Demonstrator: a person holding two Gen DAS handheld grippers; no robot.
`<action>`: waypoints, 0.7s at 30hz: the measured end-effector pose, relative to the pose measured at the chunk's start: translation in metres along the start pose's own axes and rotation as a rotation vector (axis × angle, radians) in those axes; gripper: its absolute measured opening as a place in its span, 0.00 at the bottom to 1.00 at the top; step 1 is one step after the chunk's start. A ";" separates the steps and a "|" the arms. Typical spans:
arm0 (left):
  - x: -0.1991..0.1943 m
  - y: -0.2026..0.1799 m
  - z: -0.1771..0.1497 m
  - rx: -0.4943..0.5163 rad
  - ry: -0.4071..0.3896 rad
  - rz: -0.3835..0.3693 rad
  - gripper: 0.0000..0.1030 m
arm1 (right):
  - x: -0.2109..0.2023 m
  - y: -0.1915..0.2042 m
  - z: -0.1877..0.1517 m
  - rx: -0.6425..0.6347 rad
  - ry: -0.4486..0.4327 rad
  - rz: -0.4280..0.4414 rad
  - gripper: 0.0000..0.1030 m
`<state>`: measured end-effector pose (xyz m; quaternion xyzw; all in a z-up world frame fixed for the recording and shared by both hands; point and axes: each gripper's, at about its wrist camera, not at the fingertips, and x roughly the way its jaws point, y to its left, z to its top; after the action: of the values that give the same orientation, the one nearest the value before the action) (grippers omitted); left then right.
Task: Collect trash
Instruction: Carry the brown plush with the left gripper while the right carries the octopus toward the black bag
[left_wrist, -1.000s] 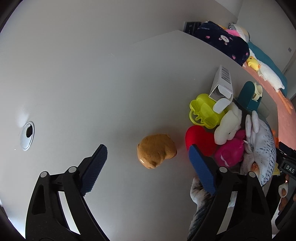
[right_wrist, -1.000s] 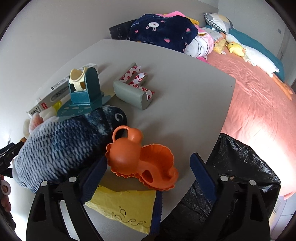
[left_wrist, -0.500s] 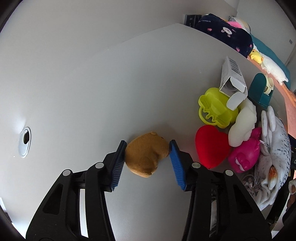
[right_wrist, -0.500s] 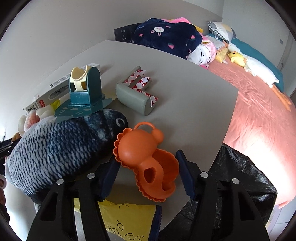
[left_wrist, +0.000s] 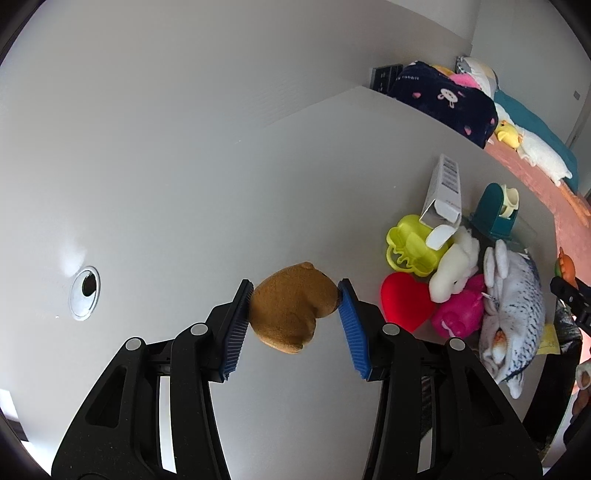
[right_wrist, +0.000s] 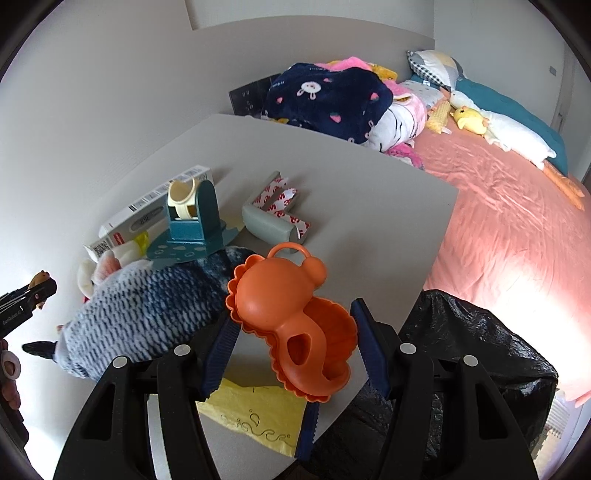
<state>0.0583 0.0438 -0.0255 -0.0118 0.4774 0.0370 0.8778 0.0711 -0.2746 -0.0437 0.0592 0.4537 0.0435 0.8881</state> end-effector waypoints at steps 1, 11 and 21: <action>-0.005 -0.001 0.001 -0.001 -0.010 -0.005 0.45 | -0.004 -0.001 0.000 0.003 -0.007 0.004 0.61; -0.043 -0.034 0.000 0.047 -0.057 -0.049 0.45 | -0.049 -0.020 -0.011 0.037 -0.081 0.029 0.61; -0.064 -0.097 -0.002 0.152 -0.074 -0.141 0.45 | -0.080 -0.060 -0.030 0.107 -0.119 0.010 0.61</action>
<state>0.0292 -0.0568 0.0253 0.0224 0.4440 -0.0609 0.8937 0.0014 -0.3419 -0.0062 0.1115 0.4015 0.0201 0.9088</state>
